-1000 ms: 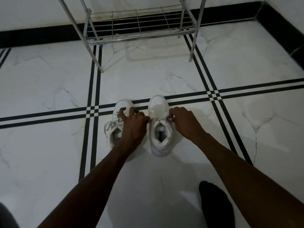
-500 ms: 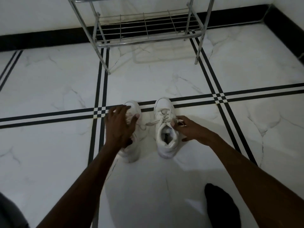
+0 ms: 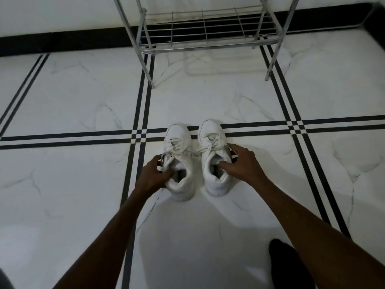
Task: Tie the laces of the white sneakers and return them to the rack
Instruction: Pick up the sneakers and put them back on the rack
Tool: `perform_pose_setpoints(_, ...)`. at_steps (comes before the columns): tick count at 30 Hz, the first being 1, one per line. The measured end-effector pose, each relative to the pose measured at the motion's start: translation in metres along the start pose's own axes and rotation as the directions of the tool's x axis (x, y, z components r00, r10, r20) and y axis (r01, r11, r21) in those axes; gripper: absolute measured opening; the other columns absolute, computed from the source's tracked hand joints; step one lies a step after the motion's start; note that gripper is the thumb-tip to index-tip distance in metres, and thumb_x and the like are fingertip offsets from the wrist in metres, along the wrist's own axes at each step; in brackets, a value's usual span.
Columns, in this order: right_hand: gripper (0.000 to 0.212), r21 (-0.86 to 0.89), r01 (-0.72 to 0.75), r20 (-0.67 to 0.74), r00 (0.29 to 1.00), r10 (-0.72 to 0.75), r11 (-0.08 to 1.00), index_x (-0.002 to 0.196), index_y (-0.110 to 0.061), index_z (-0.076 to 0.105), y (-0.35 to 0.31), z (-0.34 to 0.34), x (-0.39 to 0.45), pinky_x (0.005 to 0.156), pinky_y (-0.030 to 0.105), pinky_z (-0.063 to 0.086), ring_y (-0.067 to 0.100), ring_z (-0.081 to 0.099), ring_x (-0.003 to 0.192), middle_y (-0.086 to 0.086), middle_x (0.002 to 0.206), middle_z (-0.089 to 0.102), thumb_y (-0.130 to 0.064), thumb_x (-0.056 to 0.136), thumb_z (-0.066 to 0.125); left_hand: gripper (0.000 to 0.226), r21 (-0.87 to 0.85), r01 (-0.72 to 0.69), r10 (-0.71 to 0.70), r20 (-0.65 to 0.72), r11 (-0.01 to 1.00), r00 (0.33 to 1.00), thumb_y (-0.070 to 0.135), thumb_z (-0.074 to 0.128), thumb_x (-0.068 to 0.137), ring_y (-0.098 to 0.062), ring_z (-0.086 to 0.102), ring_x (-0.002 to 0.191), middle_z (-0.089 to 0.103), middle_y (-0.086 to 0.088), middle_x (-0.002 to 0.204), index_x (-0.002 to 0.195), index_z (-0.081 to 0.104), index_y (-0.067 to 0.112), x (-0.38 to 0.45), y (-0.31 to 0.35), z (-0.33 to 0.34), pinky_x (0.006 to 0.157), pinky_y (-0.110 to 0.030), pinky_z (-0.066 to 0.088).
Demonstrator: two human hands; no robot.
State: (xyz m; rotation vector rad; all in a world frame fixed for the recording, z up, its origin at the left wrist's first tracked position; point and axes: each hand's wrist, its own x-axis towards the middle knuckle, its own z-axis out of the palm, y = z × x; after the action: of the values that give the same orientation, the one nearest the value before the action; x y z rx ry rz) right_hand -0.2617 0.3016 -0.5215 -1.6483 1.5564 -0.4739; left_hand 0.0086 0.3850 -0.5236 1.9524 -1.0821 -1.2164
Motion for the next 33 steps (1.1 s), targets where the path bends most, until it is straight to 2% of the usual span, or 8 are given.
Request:
perform_pose_setpoints(8, 0.037, 0.025, 0.035, -0.101, 0.994, -0.032, 0.999, 0.11, -0.011, 0.07, -0.019, -0.021, 0.019, 0.073, 0.023, 0.05, 0.019, 0.069, 0.087, 0.002, 0.094, 0.075, -0.019, 0.075, 0.077, 0.038, 0.005, -0.046, 0.046, -0.176, 0.999, 0.983, 0.03, 0.062, 0.08, -0.018, 0.074, 0.078, 0.075, 0.006, 0.096, 0.118, 0.067, 0.029, 0.013, 0.038, 0.023, 0.074, -0.054, 0.062)
perform_pose_setpoints(12, 0.036, 0.091, 0.053, -0.123, 0.992, -0.042, 0.994, 0.111, -0.011, 0.071, -0.07, -0.079, 0.017, 0.064, 0.002, 0.042, 0.008, 0.063, 0.08, -0.011, 0.084, 0.063, -0.012, 0.076, 0.076, 0.033, 0.012, -0.081, 0.082, -0.203, 0.997, 0.976, 0.027, 0.063, 0.081, -0.017, 0.073, 0.082, 0.074, 0.01, 0.095, 0.113, 0.068, 0.031, -0.004, 0.115, 0.012, 0.074, -0.051, 0.062)
perform_pose_setpoints(15, 0.033, 0.082, 0.106, -0.139, 0.986, -0.094, 0.991, 0.109, -0.013, 0.072, -0.129, -0.139, 0.01, 0.064, 0.007, 0.043, -0.002, 0.056, 0.068, -0.01, 0.082, 0.065, -0.011, 0.076, 0.075, 0.032, 0.031, -0.114, 0.118, -0.209, 0.993, 0.971, 0.017, 0.066, 0.086, -0.01, 0.071, 0.086, 0.074, 0.012, 0.098, 0.116, 0.067, 0.029, -0.025, 0.191, -0.011, 0.076, -0.034, 0.061)
perform_pose_setpoints(19, 0.036, 0.077, 0.123, -0.161, 0.981, -0.11, 0.989, 0.113, -0.015, 0.071, -0.214, -0.225, 0.001, 0.073, 0.022, 0.051, 0.011, 0.067, 0.084, 0.0, 0.093, 0.076, -0.017, 0.077, 0.075, 0.044, 0.049, -0.112, 0.12, -0.208, 0.992, 0.971, 0.015, 0.064, 0.09, -0.011, 0.069, 0.091, 0.073, 0.001, 0.112, 0.133, 0.062, 0.02, -0.058, 0.302, -0.049, 0.069, -0.011, 0.052)
perform_pose_setpoints(25, 0.048, 0.097, 0.105, -0.118, 0.989, -0.093, 0.99, 0.124, -0.019, 0.066, -0.322, -0.337, 0.02, 0.083, 0.029, 0.057, 0.014, 0.068, 0.096, -0.001, 0.103, 0.074, -0.025, 0.077, 0.071, 0.05, 0.046, -0.123, 0.13, -0.208, 0.991, 0.969, 0.021, 0.067, 0.087, -0.014, 0.07, 0.094, 0.072, 0.001, 0.117, 0.137, 0.06, 0.021, -0.073, 0.451, -0.102, 0.071, -0.012, 0.051)
perform_pose_setpoints(28, 0.052, 0.123, 0.135, -0.141, 0.983, -0.118, 0.983, 0.129, -0.018, 0.064, -0.354, -0.357, 0.048, 0.083, 0.019, 0.051, 0.016, 0.068, 0.102, 0.004, 0.109, 0.074, -0.021, 0.078, 0.072, 0.06, 0.051, -0.136, 0.144, -0.212, 0.989, 0.967, 0.039, 0.062, 0.078, -0.02, 0.071, 0.086, 0.072, 0.001, 0.114, 0.135, 0.06, 0.022, -0.053, 0.494, -0.12, 0.071, -0.031, 0.057)
perform_pose_setpoints(30, 0.048, 0.13, 0.13, -0.145, 0.983, -0.111, 0.983, 0.126, -0.014, 0.065, -0.367, -0.364, 0.07, 0.08, 0.021, 0.051, 0.018, 0.068, 0.099, 0.007, 0.105, 0.075, -0.017, 0.078, 0.073, 0.055, 0.059, -0.127, 0.137, -0.213, 0.99, 0.967, 0.038, 0.062, 0.077, -0.019, 0.072, 0.085, 0.073, 0.002, 0.111, 0.13, 0.062, 0.024, -0.033, 0.512, -0.128, 0.075, -0.038, 0.059)
perform_pose_setpoints(33, 0.039, 0.104, 0.135, -0.155, 0.981, -0.118, 0.985, 0.118, -0.011, 0.069, -0.379, -0.366, 0.112, 0.075, 0.026, 0.056, 0.021, 0.071, 0.09, 0.008, 0.095, 0.076, -0.016, 0.079, 0.071, 0.044, 0.068, -0.139, 0.151, -0.212, 0.988, 0.966, 0.022, 0.068, 0.085, -0.019, 0.07, 0.09, 0.072, 0.004, 0.107, 0.129, 0.064, 0.023, 0.011, 0.526, -0.132, 0.076, -0.027, 0.055)
